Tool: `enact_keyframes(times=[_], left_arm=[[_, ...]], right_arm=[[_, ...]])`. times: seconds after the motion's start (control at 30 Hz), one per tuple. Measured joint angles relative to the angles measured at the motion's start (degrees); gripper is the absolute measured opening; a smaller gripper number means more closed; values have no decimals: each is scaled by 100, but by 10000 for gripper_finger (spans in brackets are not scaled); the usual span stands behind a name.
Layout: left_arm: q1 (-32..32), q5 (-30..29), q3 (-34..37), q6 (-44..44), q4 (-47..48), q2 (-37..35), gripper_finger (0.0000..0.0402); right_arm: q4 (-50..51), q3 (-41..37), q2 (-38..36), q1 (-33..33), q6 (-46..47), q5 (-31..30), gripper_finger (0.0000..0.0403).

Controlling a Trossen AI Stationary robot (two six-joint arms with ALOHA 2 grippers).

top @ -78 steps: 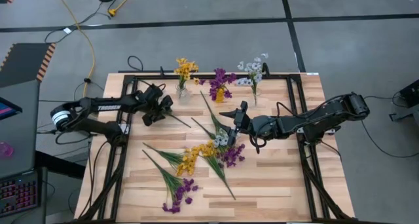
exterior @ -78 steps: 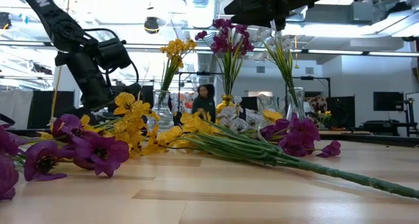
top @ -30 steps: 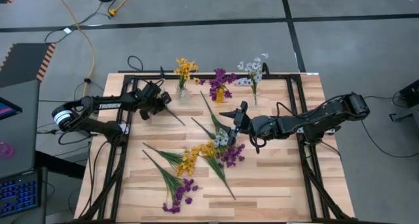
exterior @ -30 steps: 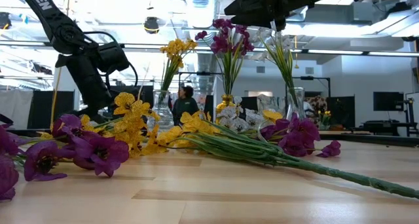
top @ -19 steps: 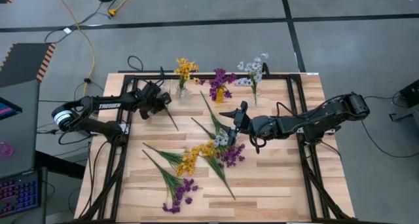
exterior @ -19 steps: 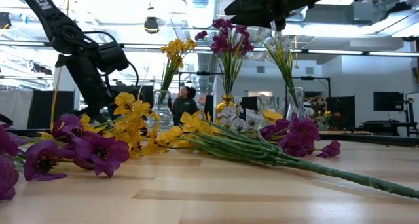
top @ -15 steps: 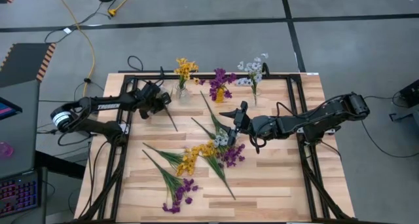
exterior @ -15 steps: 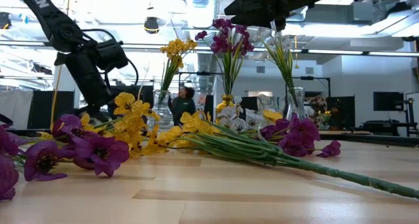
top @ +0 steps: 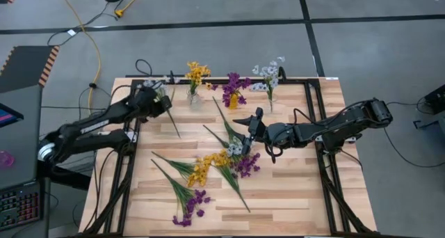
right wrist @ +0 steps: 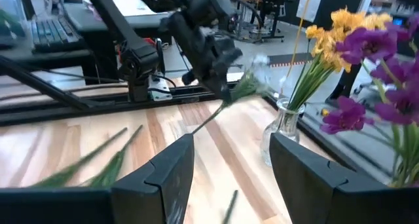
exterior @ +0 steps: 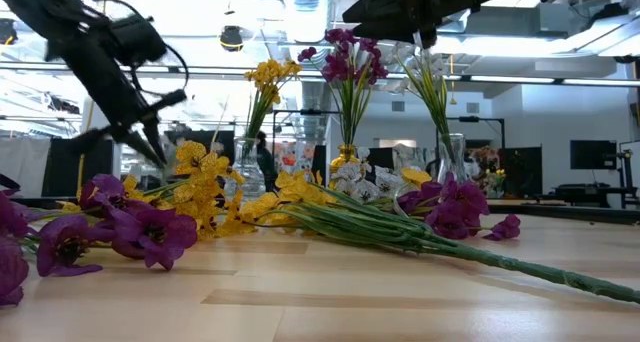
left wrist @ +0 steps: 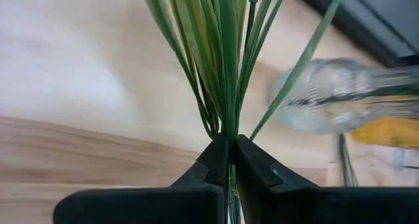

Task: Sort flowers into vase by color
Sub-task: Put the left white flowers into the right transparent vase

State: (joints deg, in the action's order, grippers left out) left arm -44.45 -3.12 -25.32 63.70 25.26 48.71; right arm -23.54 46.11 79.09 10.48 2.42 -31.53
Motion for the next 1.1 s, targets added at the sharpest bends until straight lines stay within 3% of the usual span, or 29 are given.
enact_keyframes(times=[0.2,0.4,0.63,0.9,1.1], left_arm=[[10,-299,0,-776,176,-1259,0],[203,-336,0,-1836,31,-2378,0],[555,-197,0,-2514,-4,-3374,0],[1101,608,0,-3467,-1069,-3712,0],[1596,738,0,-3868,-1892,-3434,0]], right_arm=[[3,1,0,0,743,28,226],[1,0,0,0,906,71,226],[-8,0,-2,-51,1262,640,226],[-189,2,-2,-169,1273,1062,226],[-349,0,-2,-339,1213,1538,226]])
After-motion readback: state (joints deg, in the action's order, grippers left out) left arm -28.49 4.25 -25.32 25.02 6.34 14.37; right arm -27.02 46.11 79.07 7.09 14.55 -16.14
